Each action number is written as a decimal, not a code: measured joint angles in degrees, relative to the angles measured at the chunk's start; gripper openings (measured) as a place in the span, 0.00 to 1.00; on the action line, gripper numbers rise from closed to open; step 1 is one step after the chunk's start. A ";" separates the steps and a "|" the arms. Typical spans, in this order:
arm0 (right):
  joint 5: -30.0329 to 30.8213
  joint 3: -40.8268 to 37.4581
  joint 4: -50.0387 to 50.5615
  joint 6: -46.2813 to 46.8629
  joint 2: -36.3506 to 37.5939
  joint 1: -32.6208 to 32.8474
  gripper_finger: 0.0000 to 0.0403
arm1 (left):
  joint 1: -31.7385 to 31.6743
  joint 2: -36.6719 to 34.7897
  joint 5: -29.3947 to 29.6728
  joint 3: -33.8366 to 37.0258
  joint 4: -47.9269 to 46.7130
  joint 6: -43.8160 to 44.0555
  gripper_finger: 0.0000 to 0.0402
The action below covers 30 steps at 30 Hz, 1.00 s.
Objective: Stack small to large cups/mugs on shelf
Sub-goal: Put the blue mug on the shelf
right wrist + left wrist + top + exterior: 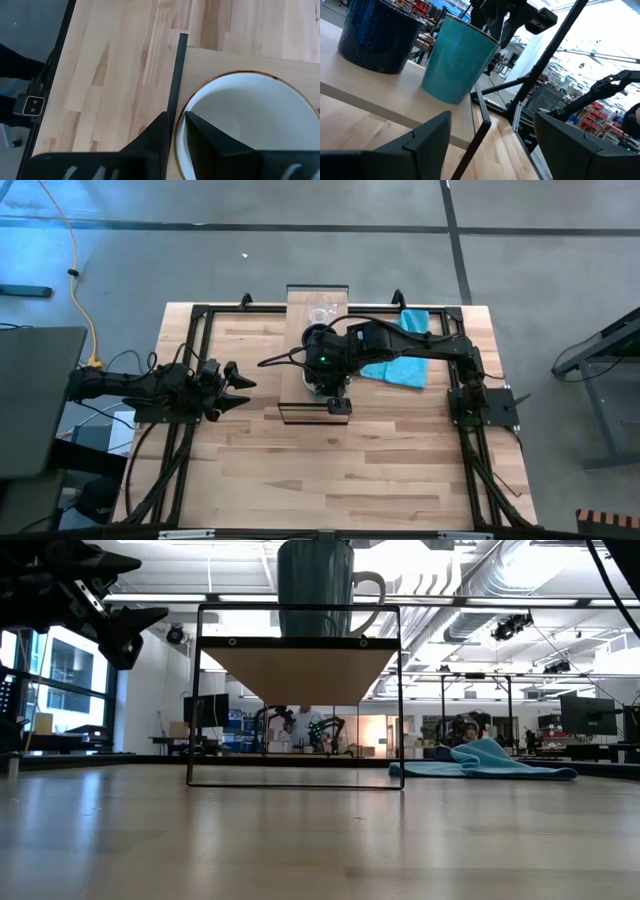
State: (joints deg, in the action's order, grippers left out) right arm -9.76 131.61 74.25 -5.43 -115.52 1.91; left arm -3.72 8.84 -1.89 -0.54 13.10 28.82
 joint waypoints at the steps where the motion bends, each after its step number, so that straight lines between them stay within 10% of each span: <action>1: -0.02 0.00 -0.10 0.00 0.00 0.00 0.14 | 0.01 0.00 0.00 0.00 0.00 0.00 0.67; 30: 1.71 0.00 -0.17 -0.17 -0.04 -0.39 0.14 | 0.01 0.02 -0.01 0.00 0.00 0.15 0.67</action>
State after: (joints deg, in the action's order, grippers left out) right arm -8.06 131.61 74.08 -5.61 -115.57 1.52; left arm -3.70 8.86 -1.90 -0.54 13.10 28.97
